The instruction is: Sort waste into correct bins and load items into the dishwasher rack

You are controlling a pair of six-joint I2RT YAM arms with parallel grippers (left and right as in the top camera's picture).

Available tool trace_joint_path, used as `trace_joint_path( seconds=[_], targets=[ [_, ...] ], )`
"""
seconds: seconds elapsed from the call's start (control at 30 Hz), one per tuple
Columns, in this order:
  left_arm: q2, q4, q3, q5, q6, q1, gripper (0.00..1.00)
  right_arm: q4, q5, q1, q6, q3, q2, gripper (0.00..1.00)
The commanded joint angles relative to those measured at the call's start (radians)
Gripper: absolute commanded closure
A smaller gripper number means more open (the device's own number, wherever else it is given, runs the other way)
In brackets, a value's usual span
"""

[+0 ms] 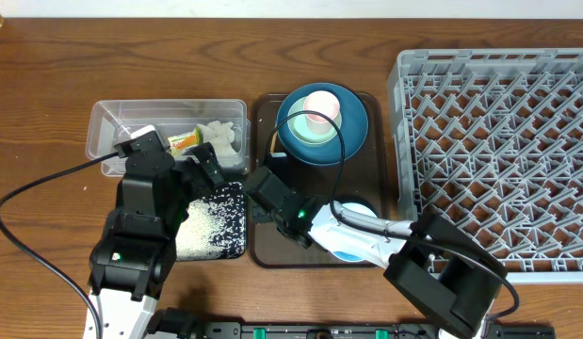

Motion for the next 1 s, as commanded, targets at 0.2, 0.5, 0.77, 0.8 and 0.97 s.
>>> trace_joint_path(
  seconds=[0.2,0.5,0.77,0.8,0.97],
  targets=[
    [0.000,0.001,-0.004,-0.019,-0.009,0.005,0.02,0.035,0.037,0.001,-0.010,-0.001,0.019,0.92],
    [0.000,0.001,-0.004,-0.019,-0.009,0.005,0.02,0.086,0.035,0.001,-0.011,-0.001,0.081,0.90],
    [0.000,0.001,-0.004,-0.019,-0.009,0.005,0.02,0.074,0.035,0.001,-0.011,-0.001,0.078,0.96],
    [0.000,0.001,-0.004,-0.019,-0.009,0.005,0.02,0.070,0.035,0.001,-0.011,-0.001,0.074,0.96],
    [0.000,0.001,-0.004,-0.019,-0.009,0.005,0.02,0.039,0.036,-0.004,-0.054,0.000,0.029,0.96]
  ],
)
